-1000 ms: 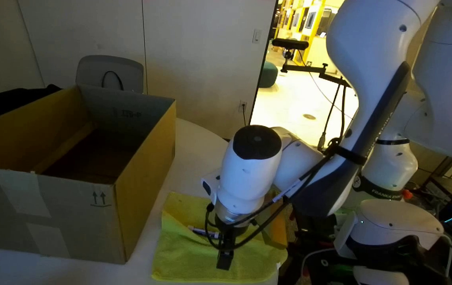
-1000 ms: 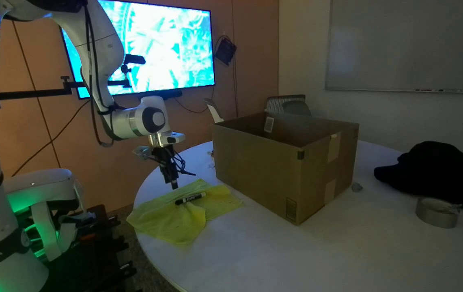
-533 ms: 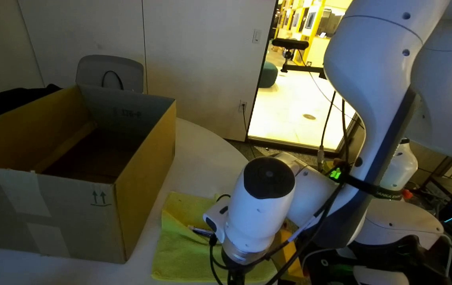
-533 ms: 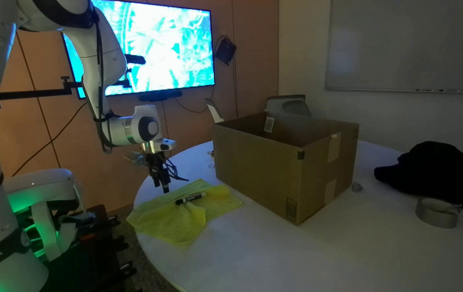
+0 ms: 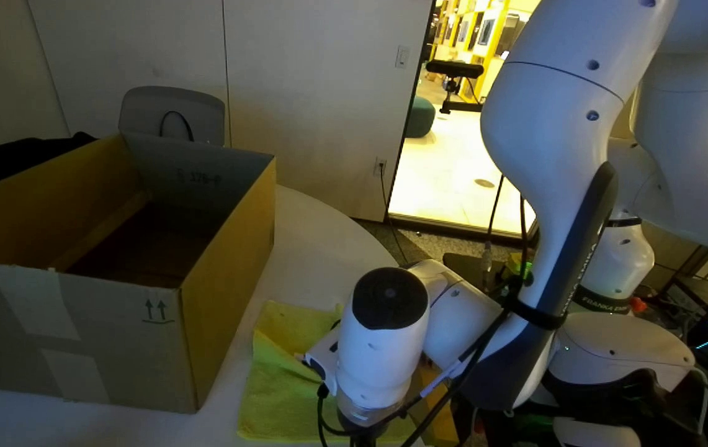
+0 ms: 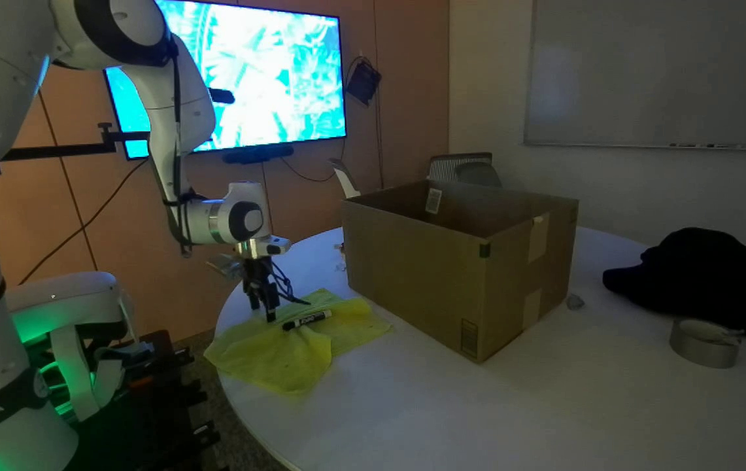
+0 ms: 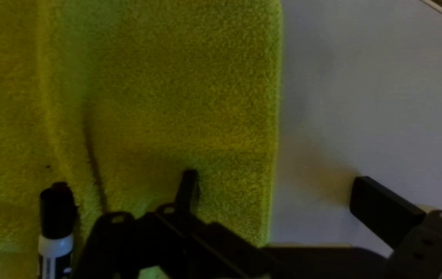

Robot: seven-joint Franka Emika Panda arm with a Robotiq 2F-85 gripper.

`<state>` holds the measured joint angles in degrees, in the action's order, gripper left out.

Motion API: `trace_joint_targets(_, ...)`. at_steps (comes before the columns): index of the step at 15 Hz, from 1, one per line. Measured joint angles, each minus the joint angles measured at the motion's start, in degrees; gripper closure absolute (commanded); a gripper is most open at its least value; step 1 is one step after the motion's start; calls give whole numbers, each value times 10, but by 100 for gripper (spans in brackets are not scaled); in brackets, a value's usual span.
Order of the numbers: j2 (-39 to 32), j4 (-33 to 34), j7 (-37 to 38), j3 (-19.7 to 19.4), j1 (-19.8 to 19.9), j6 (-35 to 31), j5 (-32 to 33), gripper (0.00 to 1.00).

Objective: Put the marker in the towel, fold the towel, and then put the folded towel in the box

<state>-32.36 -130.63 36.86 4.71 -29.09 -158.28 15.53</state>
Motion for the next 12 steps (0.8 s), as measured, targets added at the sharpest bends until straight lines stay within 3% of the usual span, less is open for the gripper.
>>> trace_joint_targets(9, 0, 8, -88, 4, 12, 0, -72, 95)
trace_joint_targets(10, 0, 8, -95, 4, 12, 0, -76, 100)
trace_joint_targets(12, 0, 8, -105, 4, 13, 0, -81, 100)
